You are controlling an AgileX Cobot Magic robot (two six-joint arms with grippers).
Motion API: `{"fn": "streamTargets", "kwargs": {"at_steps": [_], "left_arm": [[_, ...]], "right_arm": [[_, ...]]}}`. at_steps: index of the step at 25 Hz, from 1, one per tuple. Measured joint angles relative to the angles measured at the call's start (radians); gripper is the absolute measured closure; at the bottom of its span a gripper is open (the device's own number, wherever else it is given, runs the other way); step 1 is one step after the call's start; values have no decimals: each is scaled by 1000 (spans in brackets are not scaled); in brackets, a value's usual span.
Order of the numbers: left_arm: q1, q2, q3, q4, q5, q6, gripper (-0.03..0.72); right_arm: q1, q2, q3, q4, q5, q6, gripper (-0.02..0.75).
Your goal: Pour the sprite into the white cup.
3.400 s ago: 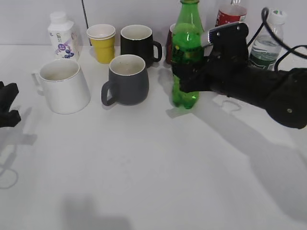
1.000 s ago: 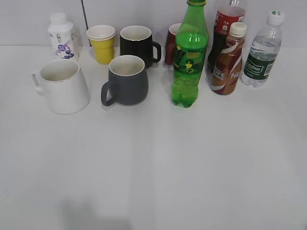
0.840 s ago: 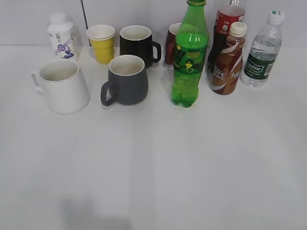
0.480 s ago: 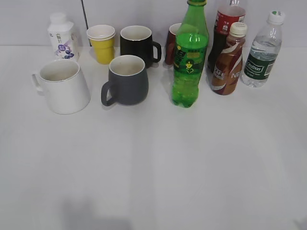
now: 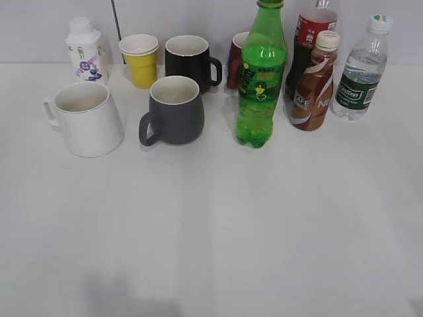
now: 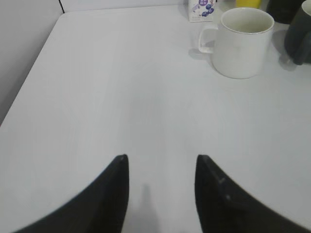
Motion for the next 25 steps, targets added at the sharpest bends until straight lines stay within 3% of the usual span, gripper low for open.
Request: {"fn": "streamTargets", "kwargs": {"at_steps": [7, 9, 25], "left_arm": [[18, 0, 0, 0, 0, 0, 408], [25, 0, 0, 0, 0, 0, 426], [27, 0, 0, 0, -1, 0, 447]], "right_arm": [[-380, 0, 0, 0, 0, 0, 150], [-446, 0, 0, 0, -1, 0, 150], [-472, -23, 5, -2, -6, 1, 150]]}}
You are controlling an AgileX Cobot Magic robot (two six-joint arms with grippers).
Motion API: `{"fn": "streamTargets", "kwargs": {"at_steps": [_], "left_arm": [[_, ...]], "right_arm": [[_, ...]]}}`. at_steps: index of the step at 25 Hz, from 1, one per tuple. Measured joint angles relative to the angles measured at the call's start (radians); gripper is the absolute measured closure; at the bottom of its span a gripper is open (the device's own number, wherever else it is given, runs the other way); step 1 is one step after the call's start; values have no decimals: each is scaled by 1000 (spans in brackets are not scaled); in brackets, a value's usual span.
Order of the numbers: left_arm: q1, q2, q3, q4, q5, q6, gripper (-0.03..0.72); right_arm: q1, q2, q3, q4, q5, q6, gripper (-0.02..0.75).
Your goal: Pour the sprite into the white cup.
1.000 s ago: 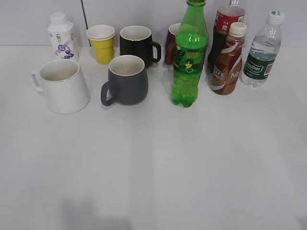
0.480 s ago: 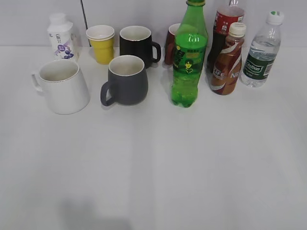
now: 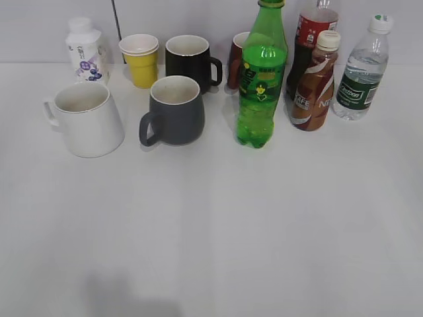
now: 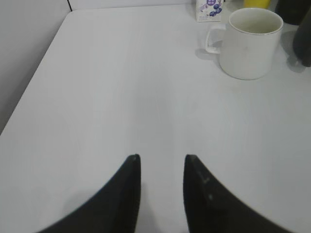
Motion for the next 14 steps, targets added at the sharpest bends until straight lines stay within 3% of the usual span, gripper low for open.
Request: {"fn": "streamTargets", "kwargs": {"at_steps": [14], "left_arm": [[0, 0, 0, 0, 0, 0, 452]], "right_arm": [[0, 0, 0, 0, -1, 0, 150]]}}
